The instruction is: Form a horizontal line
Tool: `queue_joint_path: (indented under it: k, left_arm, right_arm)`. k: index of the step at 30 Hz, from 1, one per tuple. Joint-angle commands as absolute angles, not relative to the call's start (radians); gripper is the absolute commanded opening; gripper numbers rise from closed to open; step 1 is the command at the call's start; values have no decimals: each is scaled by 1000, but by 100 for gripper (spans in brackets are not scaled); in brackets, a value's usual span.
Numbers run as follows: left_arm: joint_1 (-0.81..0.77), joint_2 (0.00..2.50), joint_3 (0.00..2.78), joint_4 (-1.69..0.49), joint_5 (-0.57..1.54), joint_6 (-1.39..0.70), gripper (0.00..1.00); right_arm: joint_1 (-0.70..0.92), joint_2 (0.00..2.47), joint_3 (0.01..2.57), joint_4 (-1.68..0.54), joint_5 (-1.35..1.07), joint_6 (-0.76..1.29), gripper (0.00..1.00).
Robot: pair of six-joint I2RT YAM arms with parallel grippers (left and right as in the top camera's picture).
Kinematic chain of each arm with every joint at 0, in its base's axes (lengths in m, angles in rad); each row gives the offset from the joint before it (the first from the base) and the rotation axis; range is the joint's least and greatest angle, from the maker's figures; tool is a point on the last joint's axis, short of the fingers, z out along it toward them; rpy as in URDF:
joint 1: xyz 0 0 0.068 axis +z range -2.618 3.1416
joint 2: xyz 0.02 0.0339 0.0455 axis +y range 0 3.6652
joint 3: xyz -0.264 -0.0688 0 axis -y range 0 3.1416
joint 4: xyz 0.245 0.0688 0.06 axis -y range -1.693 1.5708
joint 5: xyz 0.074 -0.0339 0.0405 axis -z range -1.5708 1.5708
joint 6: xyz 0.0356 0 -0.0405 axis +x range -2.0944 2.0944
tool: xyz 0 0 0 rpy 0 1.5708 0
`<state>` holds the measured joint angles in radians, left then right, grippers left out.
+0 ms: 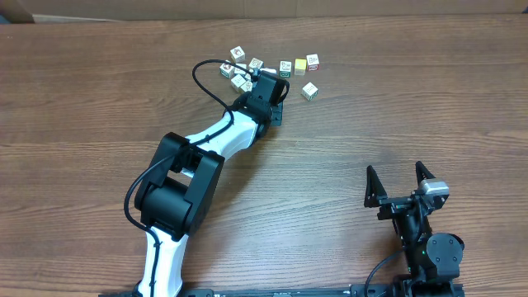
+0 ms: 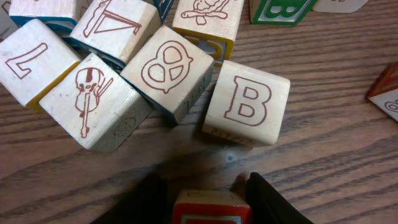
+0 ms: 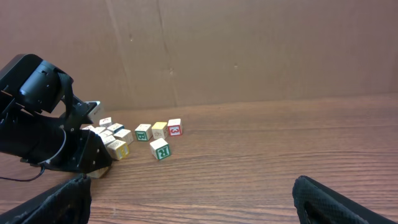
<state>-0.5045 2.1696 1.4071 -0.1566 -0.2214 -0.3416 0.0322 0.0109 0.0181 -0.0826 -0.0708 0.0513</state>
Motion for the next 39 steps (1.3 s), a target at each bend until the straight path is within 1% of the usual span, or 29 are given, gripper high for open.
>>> queue_joint_path:
  k: [1,7,14,27,34,39]
  left_arm:
    - [-511,2122,1419,-153,-237,-344,39]
    - [-511,2111,1419,-156,-237,-344,36]
    - [-511,2104,1419,-157,-237,-344,38]
    - [-511,2103,1419,-194,-237,-344,36]
    - [-511,2101,1419,-202,-237,-344,32]
    - [-511,2085,1419,-205,-237,-344,32]
  right_arm:
    - [27,3,8,-79,-62,44,100]
    - [27,3,8,-79,-62,44,100]
    - [27,3,8,-79,-62,44,100]
    - [27,3,8,-79,-62,44,100]
    - [27,3,8,-79,-62,44,100]
    - [27,3,8,-79,-62,44,100]
